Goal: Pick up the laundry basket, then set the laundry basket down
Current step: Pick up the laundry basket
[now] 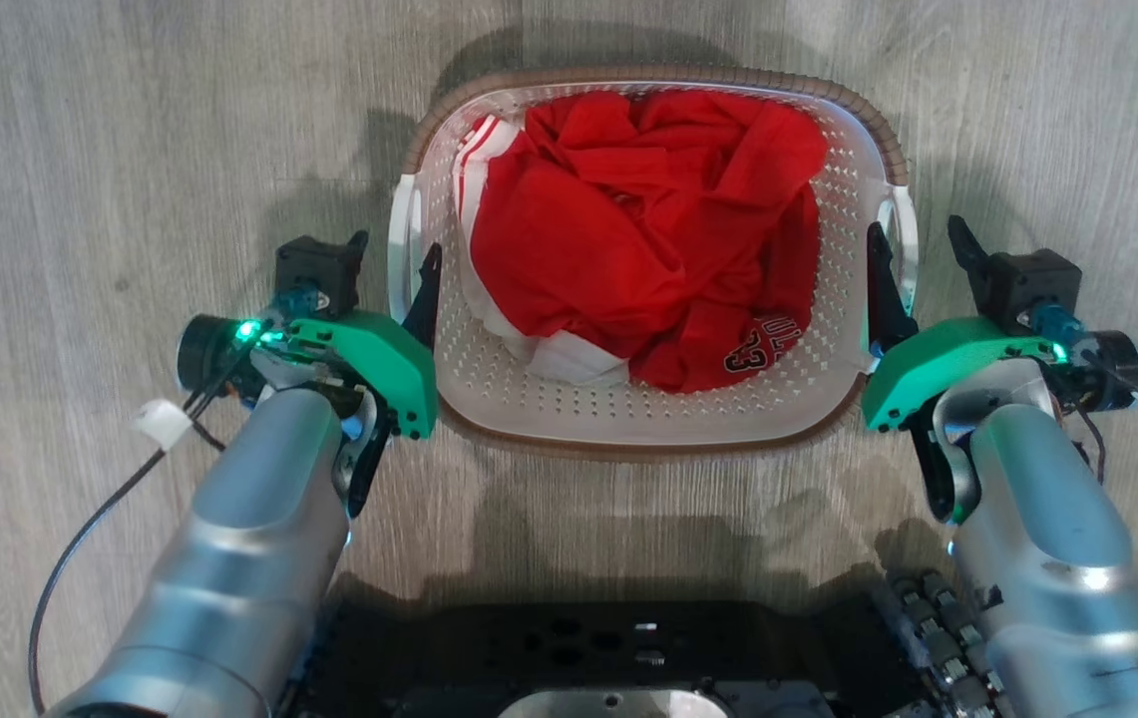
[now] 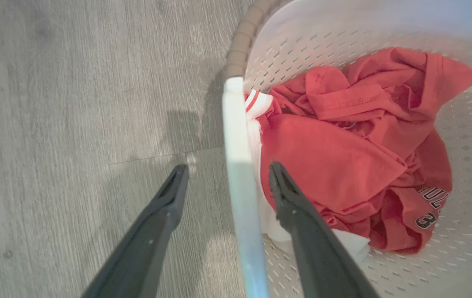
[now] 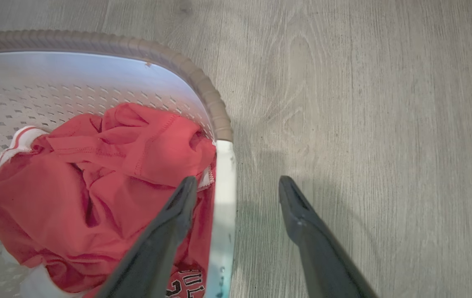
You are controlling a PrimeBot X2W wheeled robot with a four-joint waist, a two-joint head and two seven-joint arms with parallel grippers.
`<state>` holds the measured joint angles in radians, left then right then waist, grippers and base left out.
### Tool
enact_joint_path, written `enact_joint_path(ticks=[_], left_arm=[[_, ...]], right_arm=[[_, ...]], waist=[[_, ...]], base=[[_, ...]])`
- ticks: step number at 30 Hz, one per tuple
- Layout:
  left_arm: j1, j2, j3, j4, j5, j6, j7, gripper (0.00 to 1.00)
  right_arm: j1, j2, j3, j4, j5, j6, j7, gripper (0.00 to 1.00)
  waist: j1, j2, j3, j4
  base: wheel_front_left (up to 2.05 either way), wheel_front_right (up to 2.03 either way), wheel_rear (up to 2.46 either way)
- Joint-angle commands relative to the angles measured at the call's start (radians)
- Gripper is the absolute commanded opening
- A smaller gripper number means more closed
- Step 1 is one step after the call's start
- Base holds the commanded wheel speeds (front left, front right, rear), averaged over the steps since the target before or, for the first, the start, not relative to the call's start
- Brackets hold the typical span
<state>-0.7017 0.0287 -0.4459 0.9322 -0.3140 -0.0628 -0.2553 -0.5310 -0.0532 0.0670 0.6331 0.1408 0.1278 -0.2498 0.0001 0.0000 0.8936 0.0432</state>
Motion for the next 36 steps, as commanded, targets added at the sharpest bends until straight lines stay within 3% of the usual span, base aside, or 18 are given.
enact_joint_path(ticks=[1,22,23,25,26,27,28,29,31,32,36], left_arm=[[0.024,0.022,0.009,0.006,-0.010,-0.006,-0.006,1.00],[-0.065,0.022,-0.203,0.144,-0.207,0.011,-0.006,1.00],[-0.070,0.022,-0.217,0.146,-0.217,0.012,-0.006,1.00],[-0.076,0.022,-0.243,0.152,-0.237,0.014,-0.006,1.00],[-0.079,0.022,-0.255,0.155,-0.247,0.015,-0.006,0.86],[-0.082,0.022,-0.267,0.160,-0.258,0.015,-0.006,0.74],[-0.084,0.022,-0.280,0.164,-0.268,0.015,-0.006,0.48],[-0.088,0.022,-0.292,0.167,-0.277,0.015,-0.006,0.36],[-0.091,0.022,-0.316,0.171,-0.294,0.017,-0.006,0.00],[-0.093,0.022,-0.337,0.173,-0.310,0.019,-0.006,0.00],[-0.091,0.022,-0.375,0.169,-0.343,0.027,-0.006,0.00]], right_arm=[[0.028,0.003,0.029,0.002,0.008,0.003,-0.012,1.00],[-0.107,0.003,0.112,0.237,0.069,0.003,-0.012,1.00],[-0.111,0.003,0.113,0.242,0.071,0.003,-0.012,0.95],[-0.116,0.003,0.119,0.258,0.075,0.003,-0.012,0.75],[-0.119,0.003,0.122,0.267,0.077,0.003,-0.012,0.51],[-0.122,0.003,0.125,0.276,0.079,0.003,-0.012,0.47],[-0.125,0.003,0.127,0.283,0.082,0.003,-0.012,0.43],[-0.128,0.003,0.129,0.290,0.085,0.003,-0.012,0.38],[-0.133,0.003,0.133,0.307,0.091,0.003,-0.012,0.25],[-0.138,0.003,0.135,0.320,0.095,0.003,-0.012,0.00],[-0.145,0.003,0.138,0.340,0.102,0.003,-0.012,0.00]], waist=[[-0.0001,0.0000,0.003,0.000],[-0.0001,0.0000,0.045,0.007],[-0.0001,0.0000,0.047,0.007],[-0.0001,0.0000,0.048,0.009],[-0.0001,0.0000,0.049,0.009],[-0.0001,0.0000,0.049,0.010],[-0.0001,0.0000,0.049,0.010],[-0.0001,0.0000,0.050,0.010],[-0.0001,0.0000,0.049,0.010],[-0.0001,0.0000,0.047,0.010],[-0.0001,0.0000,0.036,0.013]], base=[[0.00,0.00,0.00],[0.00,0.00,0.00],[0.00,0.00,0.00],[0.00,0.00,0.00],[0.00,0.00,0.00],[0.00,0.00,0.00],[0.00,0.00,0.00],[0.00,0.00,0.00],[0.00,0.00,0.00],[0.00,0.00,0.00],[0.00,0.00,0.00]])
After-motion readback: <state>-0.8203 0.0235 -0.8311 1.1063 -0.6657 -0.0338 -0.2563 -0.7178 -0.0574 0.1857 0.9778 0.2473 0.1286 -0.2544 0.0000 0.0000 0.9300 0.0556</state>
